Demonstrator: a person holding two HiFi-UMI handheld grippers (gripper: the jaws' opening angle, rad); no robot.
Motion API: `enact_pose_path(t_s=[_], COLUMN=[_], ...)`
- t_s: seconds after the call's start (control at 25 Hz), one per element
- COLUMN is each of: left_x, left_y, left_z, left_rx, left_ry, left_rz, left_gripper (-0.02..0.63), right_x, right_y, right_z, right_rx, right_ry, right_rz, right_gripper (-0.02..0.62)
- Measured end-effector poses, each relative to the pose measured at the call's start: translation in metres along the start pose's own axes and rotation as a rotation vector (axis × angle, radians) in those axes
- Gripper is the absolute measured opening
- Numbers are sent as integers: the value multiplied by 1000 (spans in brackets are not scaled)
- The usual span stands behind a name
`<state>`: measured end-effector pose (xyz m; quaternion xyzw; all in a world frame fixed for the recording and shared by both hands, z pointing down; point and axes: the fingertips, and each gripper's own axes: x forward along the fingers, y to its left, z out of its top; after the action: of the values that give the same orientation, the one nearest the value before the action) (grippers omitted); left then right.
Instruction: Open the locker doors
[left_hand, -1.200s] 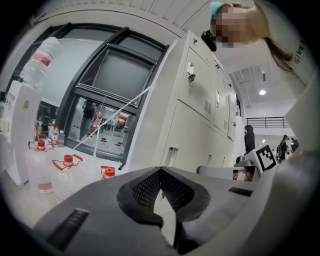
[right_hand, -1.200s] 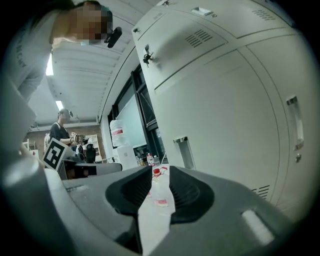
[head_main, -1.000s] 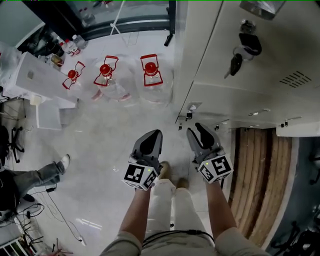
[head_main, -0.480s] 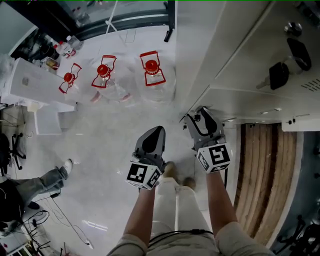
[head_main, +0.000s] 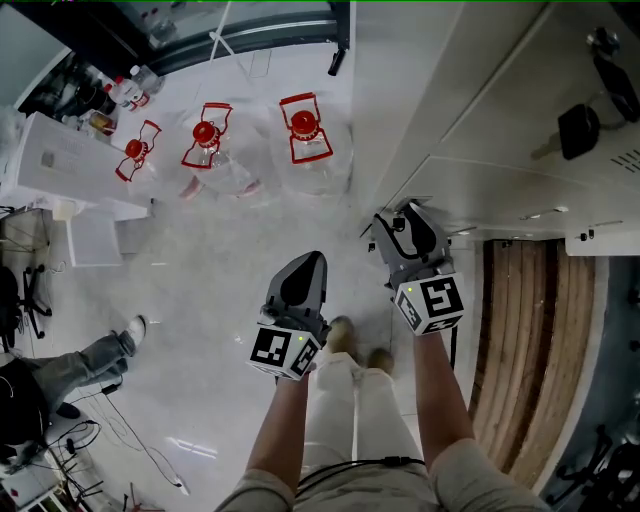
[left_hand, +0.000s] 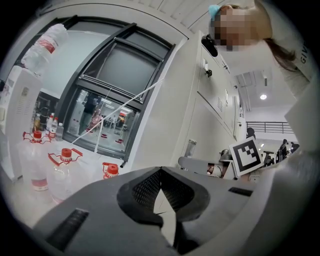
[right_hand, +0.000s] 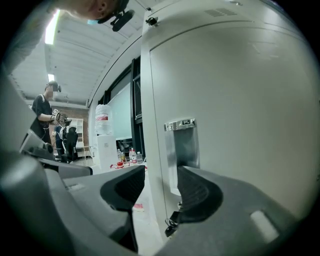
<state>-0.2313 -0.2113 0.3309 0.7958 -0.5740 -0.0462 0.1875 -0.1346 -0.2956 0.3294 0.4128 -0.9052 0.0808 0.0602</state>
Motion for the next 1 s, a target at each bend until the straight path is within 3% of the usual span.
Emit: enact_pose_path(t_s=[0.52,1.0], left_x=[-7,-34], left_y=[-8,-52], left_z=[-3,-34], left_rx=[-17,-39], left_ry=[-16,-12], left_rz=[-23,-8], left_gripper=[-2,-2], right_x=[-23,-94], right_y=[15,30], right_z=[-4,-19], right_rx=[-42,-49], right_ry=[15,18], right_rz=[-31,-32], right_gripper=[193,189])
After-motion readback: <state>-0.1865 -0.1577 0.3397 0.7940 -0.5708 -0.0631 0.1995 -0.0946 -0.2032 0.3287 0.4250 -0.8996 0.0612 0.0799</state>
